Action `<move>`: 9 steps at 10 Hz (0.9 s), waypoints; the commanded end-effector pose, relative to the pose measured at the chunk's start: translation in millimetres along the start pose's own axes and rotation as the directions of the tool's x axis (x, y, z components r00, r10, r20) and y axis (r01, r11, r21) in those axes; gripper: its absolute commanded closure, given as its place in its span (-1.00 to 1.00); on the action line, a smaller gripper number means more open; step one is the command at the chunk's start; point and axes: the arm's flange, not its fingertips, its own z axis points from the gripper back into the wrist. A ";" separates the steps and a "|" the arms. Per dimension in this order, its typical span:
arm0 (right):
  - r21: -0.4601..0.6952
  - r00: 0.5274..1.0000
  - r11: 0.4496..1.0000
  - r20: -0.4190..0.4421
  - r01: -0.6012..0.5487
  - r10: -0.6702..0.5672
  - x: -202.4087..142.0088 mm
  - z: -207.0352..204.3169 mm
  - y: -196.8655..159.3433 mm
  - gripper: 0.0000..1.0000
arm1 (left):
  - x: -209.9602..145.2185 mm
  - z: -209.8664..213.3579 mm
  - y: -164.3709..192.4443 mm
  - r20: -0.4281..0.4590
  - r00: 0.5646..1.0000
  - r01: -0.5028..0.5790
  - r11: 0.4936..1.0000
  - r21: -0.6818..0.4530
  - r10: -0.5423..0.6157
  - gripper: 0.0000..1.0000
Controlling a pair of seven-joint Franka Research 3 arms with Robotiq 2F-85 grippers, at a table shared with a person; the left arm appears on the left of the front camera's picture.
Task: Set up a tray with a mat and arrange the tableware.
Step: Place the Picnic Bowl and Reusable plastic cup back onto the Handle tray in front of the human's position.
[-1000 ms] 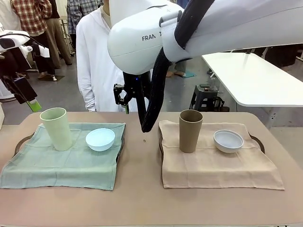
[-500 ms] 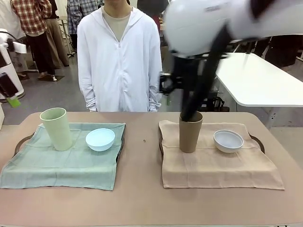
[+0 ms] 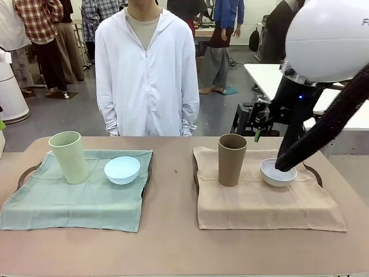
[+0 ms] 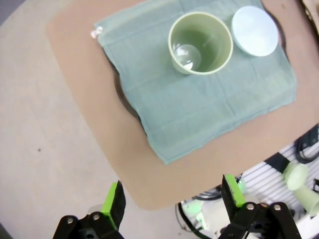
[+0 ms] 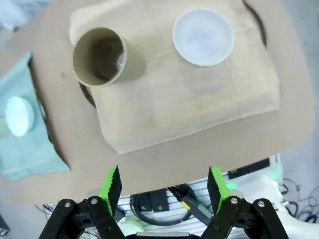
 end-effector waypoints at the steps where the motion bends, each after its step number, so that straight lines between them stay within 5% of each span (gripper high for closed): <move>1: 0.009 0.999 0.999 -0.016 -0.045 0.045 10.0 0.8 27.1 -0.78 | 4.1 -0.5 -4.9 0.010 1.000 -0.009 1.000 0.015 0.008 -1.00; 3: 0.034 0.998 0.998 -0.032 -0.046 0.047 6.7 1.4 -11.0 -0.78 | -7.9 6.8 4.1 0.017 0.994 0.112 0.989 -0.099 -0.110 -1.00; 5: 0.135 0.988 0.982 -0.065 -0.132 0.142 38.0 16.2 -70.7 -0.78 | -13.8 11.4 25.1 0.010 0.995 0.102 0.960 -0.259 -0.103 -1.00; 9: 0.205 0.960 0.946 -0.071 -0.251 0.270 69.2 23.0 -160.3 -0.78 | -11.5 -4.1 36.1 -0.040 0.986 0.133 0.913 -0.385 -0.161 -1.00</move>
